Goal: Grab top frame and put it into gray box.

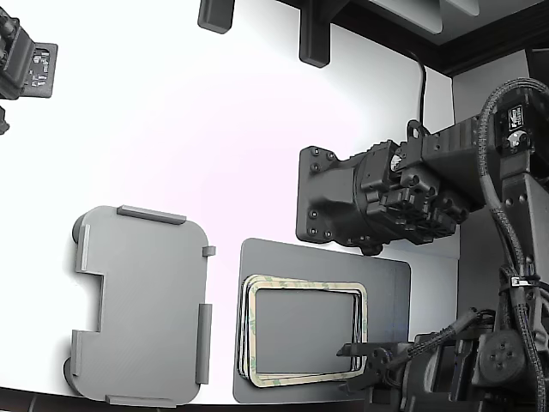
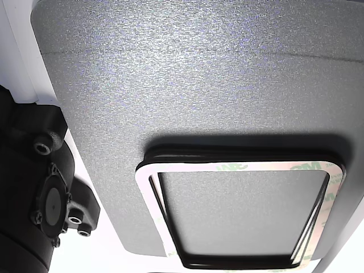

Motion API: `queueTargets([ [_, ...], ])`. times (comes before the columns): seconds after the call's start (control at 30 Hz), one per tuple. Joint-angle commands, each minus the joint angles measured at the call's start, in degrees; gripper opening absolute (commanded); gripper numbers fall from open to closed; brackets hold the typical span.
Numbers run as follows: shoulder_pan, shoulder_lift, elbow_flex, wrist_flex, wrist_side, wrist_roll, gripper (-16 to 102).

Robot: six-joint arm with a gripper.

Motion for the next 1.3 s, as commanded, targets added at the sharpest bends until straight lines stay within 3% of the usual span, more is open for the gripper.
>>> queueTargets([
  [0.0, 0.3, 0.3, -1.6, 0.6, -0.4, -1.1, 92],
  [0.2, 2.2, -2.9, -1.8, 0.5, 0.2, -1.5, 100],
  [0.53, 5.4, -10.0, -5.4, 0.2, 0.8, 0.7, 100],
  [0.73, 7.2, -12.5, -6.9, -1.0, 0.5, 3.1, 80],
  [1.07, 10.1, -13.7, -6.9, -2.3, 0.3, 6.2, 83],
  [1.27, 10.9, -14.3, -7.1, -2.3, 0.3, 8.0, 74],
])
